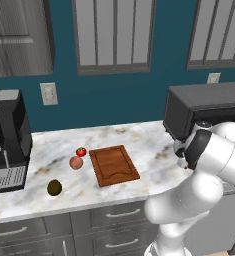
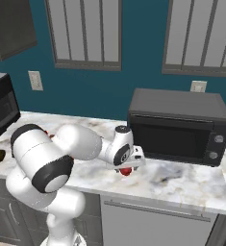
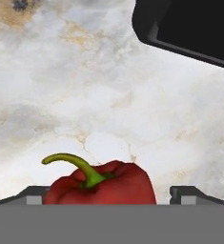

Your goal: Place the avocado, onion, tomato, and bell pepper on the cutting board.

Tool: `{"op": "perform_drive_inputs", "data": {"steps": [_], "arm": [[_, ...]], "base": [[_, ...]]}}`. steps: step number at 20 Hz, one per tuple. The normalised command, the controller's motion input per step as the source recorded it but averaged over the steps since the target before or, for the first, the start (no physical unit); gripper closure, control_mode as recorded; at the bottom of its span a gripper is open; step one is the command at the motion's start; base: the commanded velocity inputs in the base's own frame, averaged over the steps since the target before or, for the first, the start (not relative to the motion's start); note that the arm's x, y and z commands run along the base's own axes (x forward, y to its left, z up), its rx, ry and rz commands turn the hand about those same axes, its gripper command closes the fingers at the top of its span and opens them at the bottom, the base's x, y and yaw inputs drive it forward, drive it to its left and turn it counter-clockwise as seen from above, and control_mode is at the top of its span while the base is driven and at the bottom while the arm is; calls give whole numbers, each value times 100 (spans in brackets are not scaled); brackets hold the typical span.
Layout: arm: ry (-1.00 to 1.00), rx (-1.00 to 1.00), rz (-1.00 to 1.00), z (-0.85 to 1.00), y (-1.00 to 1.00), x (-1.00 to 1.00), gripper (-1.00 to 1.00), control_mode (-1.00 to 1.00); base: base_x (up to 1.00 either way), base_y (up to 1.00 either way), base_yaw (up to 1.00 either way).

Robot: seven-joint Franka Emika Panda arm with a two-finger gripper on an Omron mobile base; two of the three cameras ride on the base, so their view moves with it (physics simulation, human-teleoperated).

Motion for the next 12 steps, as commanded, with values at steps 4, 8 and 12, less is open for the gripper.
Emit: {"op": "perform_drive_inputs", "data": {"steps": [4, 8, 12], "arm": [[3, 0, 0, -18, 0, 6, 100, -100], [1, 1, 0, -7, 0, 2, 100, -100], [4, 9, 0, -10, 0, 0, 100, -100]], "base": [[0, 0, 0], [0, 0, 0], [0, 0, 0]]}}
